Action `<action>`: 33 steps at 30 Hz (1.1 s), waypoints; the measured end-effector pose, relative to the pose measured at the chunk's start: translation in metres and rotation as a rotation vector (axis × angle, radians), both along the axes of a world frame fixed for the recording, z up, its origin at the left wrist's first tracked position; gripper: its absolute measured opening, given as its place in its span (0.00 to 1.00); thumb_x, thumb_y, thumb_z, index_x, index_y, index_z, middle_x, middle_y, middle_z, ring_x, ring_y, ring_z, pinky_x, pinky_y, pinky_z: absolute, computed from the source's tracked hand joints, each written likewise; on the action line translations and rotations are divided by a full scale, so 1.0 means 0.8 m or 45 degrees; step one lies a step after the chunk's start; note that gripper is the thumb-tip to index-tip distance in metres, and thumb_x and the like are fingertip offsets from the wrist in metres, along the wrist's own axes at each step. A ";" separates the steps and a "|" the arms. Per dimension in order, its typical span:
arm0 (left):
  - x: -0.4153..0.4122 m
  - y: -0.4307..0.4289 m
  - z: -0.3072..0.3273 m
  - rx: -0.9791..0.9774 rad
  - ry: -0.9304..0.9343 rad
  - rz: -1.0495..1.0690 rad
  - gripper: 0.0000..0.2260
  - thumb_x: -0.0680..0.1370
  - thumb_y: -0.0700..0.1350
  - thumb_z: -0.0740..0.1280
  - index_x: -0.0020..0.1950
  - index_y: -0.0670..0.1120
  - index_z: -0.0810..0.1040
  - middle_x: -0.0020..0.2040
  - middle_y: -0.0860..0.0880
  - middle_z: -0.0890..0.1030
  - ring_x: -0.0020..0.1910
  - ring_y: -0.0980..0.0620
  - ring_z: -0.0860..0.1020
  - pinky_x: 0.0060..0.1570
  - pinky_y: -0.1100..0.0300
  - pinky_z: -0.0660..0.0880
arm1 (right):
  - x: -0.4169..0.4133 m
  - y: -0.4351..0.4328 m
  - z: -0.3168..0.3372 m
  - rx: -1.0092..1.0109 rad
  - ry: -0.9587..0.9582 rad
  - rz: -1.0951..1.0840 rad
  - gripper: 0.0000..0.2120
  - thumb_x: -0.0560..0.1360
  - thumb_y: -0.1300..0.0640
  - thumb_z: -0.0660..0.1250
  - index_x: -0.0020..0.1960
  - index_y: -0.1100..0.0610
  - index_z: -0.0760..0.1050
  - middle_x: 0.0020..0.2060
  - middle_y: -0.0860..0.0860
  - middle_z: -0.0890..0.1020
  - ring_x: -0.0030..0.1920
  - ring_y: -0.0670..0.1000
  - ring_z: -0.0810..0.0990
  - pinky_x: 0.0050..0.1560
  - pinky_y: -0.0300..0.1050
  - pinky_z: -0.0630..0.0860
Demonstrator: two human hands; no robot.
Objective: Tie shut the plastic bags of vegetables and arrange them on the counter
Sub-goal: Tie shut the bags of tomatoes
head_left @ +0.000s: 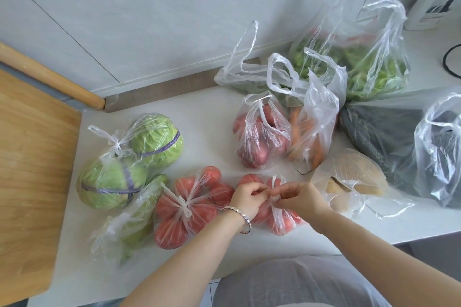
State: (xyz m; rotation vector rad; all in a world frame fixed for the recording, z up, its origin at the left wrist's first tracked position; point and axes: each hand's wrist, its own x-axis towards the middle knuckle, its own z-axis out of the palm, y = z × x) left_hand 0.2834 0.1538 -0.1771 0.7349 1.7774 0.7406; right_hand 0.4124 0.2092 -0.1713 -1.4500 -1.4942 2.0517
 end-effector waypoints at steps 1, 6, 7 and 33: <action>0.000 0.001 0.002 -0.018 -0.015 0.012 0.08 0.73 0.41 0.69 0.50 0.40 0.80 0.28 0.59 0.77 0.29 0.64 0.74 0.32 0.75 0.68 | 0.000 -0.002 -0.002 0.064 0.007 0.004 0.21 0.66 0.74 0.70 0.31 0.47 0.82 0.29 0.47 0.84 0.31 0.44 0.81 0.38 0.33 0.77; -0.002 0.005 0.013 -0.133 -0.051 0.035 0.09 0.76 0.40 0.64 0.53 0.36 0.79 0.14 0.60 0.69 0.15 0.65 0.67 0.19 0.76 0.61 | 0.004 -0.005 -0.017 0.785 -0.216 0.231 0.08 0.66 0.64 0.74 0.41 0.53 0.84 0.33 0.45 0.80 0.40 0.37 0.77 0.41 0.24 0.69; -0.003 0.006 0.013 -0.148 -0.049 0.028 0.09 0.76 0.40 0.64 0.53 0.36 0.79 0.14 0.59 0.69 0.15 0.64 0.67 0.19 0.76 0.61 | 0.005 -0.004 -0.020 0.912 -0.214 0.280 0.06 0.65 0.64 0.74 0.41 0.55 0.84 0.32 0.47 0.81 0.41 0.39 0.76 0.41 0.23 0.67; -0.048 0.039 0.021 -0.150 0.641 -0.381 0.07 0.75 0.41 0.64 0.48 0.43 0.81 0.49 0.47 0.82 0.49 0.49 0.78 0.45 0.65 0.69 | -0.008 0.030 0.029 0.635 -0.480 0.782 0.09 0.75 0.54 0.63 0.36 0.50 0.72 0.33 0.43 0.74 0.35 0.46 0.73 0.36 0.34 0.67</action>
